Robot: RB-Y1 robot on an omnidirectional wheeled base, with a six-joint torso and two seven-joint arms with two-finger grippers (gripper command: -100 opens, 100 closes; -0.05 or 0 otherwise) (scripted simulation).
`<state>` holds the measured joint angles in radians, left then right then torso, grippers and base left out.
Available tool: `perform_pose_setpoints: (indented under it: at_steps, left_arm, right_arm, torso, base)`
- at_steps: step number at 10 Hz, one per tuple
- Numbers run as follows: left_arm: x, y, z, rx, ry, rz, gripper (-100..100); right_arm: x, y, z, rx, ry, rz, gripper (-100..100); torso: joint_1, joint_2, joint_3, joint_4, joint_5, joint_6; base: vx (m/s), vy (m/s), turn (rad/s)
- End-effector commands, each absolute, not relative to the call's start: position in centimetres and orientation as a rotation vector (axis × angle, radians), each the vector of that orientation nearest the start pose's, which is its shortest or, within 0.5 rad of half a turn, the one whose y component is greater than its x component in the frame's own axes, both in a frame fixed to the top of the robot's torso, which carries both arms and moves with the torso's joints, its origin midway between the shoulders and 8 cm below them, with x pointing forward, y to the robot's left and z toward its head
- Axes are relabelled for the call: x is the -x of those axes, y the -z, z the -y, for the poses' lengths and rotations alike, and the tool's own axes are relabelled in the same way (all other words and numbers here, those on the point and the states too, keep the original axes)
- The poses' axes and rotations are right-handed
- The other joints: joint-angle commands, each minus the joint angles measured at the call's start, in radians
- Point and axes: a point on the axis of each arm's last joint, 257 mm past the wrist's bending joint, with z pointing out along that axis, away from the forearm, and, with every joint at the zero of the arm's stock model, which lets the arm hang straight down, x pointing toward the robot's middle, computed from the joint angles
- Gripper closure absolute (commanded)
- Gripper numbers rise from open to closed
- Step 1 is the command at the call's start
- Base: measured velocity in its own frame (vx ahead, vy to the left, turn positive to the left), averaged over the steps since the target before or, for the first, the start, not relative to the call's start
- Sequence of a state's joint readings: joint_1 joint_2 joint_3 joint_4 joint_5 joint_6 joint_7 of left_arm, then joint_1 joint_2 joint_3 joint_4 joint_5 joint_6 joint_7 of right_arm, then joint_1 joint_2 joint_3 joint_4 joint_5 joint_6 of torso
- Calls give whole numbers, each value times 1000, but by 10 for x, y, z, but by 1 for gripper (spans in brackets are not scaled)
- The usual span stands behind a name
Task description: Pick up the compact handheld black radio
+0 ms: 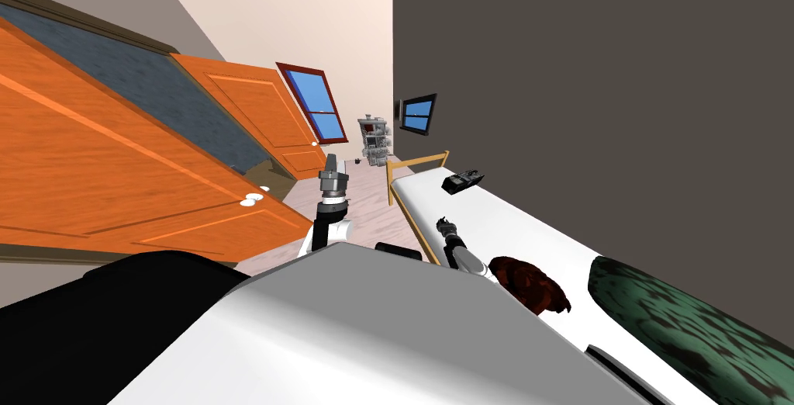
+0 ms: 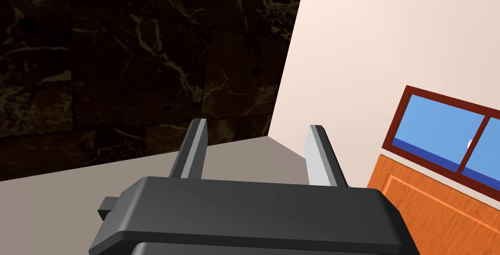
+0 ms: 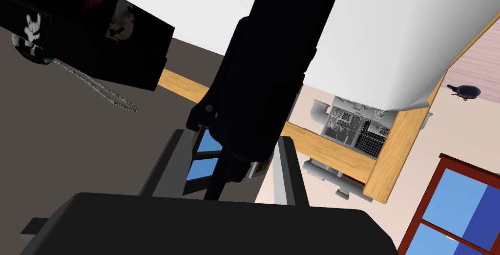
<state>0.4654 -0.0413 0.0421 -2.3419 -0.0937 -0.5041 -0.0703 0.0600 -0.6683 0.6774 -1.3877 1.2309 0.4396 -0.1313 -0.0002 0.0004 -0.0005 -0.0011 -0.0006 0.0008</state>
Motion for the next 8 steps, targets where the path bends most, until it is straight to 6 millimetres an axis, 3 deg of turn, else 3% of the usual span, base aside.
perform_pose_setpoints:
  at_steps: [1, 2, 3, 4, 6, 7, 8]
  left_arm:
    - [-331, -63, -279, 524, 1162, -578, 0]
    - [-331, -63, -279, 524, 1162, -578, 0]
    - [-331, -63, -279, 524, 1162, -578, 0]
    - [-331, -63, -279, 524, 1162, -578, 0]
    - [-331, -63, -279, 524, 1162, -578, 0]
    - [-331, -63, -279, 524, 1162, -578, 0]
    - [-331, -63, -279, 524, 1162, -578, 0]
  right_arm:
    - [-424, 427, 314, 318, 239, -2001, 100]
    - [-424, 427, 314, 318, 239, -2001, 100]
    - [-424, 427, 314, 319, 240, -2001, 0]
    - [-409, 443, 321, 288, 221, -2056, 100]
    - [-414, 439, 325, 308, 230, -2051, 100]
    - [-399, 451, 334, 260, 213, -2095, 100]
    - [-404, 447, 340, 255, 210, -2092, 100]
  torso:
    - [0, 0, 0, 0, 0, 0]
    - [0, 0, 0, 0, 0, 0]
    - [0, 0, 0, 0, 0, 0]
    - [0, 0, 0, 0, 0, 0]
    - [2, -4, -5, -7, -5, 0]
    - [0, -4, -6, -8, -6, -1]
    - [0, -4, -8, -12, -10, -1]
  base:
    - [0, 0, 0]
    - [0, 0, 0]
    - [0, 0, 0]
    - [37, 53, 49]
    - [25, 47, -2]
    - [14, 38, 52]
    - [28, 53, 17]
